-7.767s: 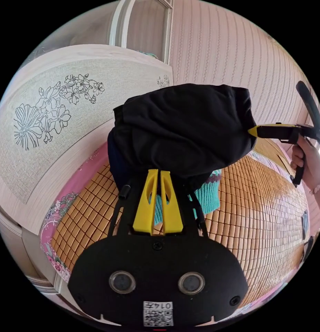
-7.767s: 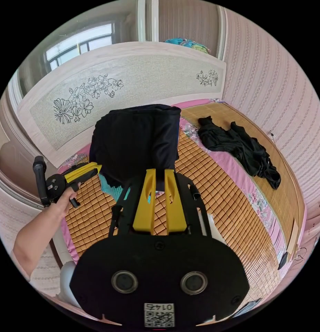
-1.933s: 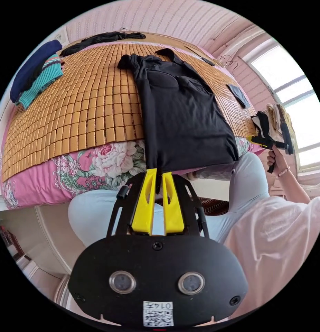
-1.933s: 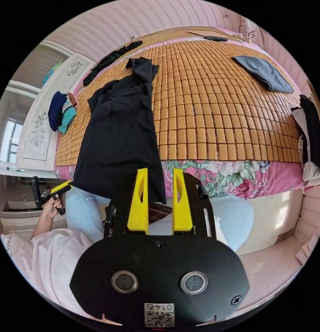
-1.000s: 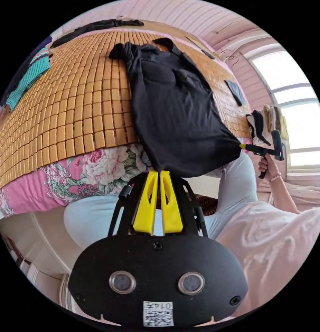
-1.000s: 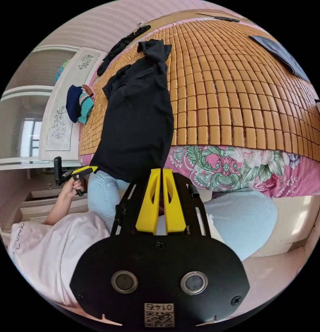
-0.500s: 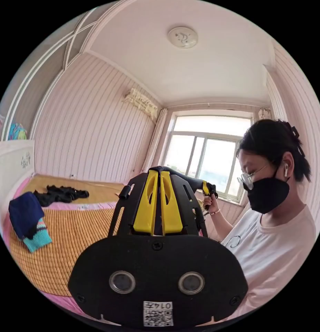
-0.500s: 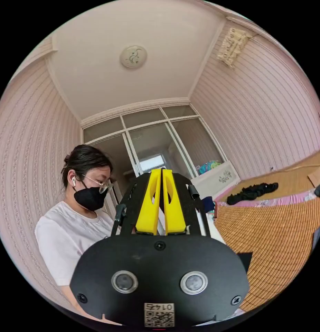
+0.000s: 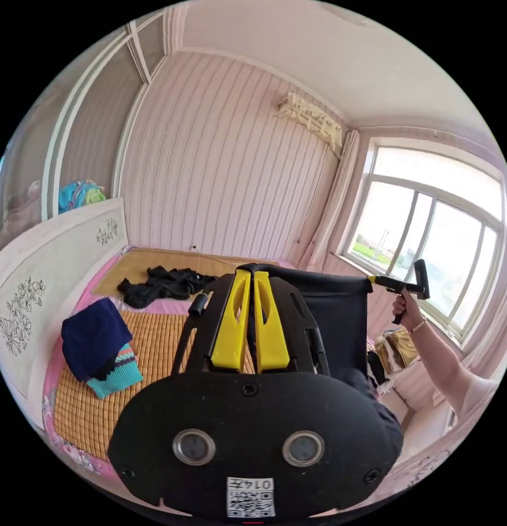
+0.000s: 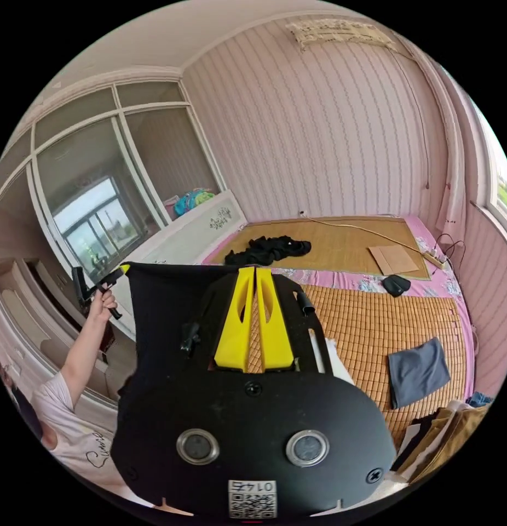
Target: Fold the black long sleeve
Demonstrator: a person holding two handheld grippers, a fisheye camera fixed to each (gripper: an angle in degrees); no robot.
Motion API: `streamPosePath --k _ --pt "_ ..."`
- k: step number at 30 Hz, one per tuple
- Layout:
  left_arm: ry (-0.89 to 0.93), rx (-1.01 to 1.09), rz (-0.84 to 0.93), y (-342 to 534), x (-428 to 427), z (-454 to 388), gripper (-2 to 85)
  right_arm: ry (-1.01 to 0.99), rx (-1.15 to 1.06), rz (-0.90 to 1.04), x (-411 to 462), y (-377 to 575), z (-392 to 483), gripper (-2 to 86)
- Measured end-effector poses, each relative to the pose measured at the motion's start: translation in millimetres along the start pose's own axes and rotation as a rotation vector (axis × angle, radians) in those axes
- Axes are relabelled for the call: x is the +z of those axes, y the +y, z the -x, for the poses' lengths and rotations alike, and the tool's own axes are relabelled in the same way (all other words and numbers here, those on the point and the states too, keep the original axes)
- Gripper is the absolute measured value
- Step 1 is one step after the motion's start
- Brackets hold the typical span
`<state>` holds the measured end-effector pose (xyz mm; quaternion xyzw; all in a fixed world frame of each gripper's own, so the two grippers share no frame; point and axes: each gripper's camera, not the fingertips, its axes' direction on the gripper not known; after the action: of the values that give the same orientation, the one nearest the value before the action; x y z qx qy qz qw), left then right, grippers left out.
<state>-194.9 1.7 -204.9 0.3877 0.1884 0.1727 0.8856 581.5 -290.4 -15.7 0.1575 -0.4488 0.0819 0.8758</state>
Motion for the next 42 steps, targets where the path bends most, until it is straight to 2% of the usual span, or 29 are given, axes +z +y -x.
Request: streamPosePath --k 3,7,9,12,17,21,24,26,32,42 --pt "0.028 0.069 -0.186 -41 -15 -26 -1.0 -0.009 -0.072 -0.211 -42 -46 25 -0.2" --pt "-0.002 0.173 -0.200 -48 3 -36 -1.0 0.012 -0.167 -0.262 -51 -57 35 -0.1" --pt "0.010 0.143 -0.133 -29 29 -20 -1.0 0.023 -0.163 -0.191 -24 -38 14 -0.1" --pt "0.044 0.064 0.058 29 90 16 -1.0 0.032 -0.095 -0.060 28 15 -33 -0.1" --pt "0.032 -0.001 0.446 184 199 54 -1.0 0.090 0.081 0.233 130 137 -119 0.0" --pt "0.013 -0.112 0.665 294 245 79 -1.0 0.095 0.284 0.487 205 251 -179 -0.1" --pt "-0.009 -0.209 0.850 374 264 95 -1.0 0.089 0.393 0.646 235 319 -201 0.0" --pt "-0.004 -0.200 0.978 417 271 92 -1.0 0.080 0.419 0.715 243 346 -206 0.0" --pt "0.016 -0.049 1.108 455 270 71 -1.0 0.099 0.382 0.797 234 378 -204 0.1" --pt "0.000 -0.071 1.197 500 271 76 0.2 0.112 0.358 0.895 218 400 -201 1.2"
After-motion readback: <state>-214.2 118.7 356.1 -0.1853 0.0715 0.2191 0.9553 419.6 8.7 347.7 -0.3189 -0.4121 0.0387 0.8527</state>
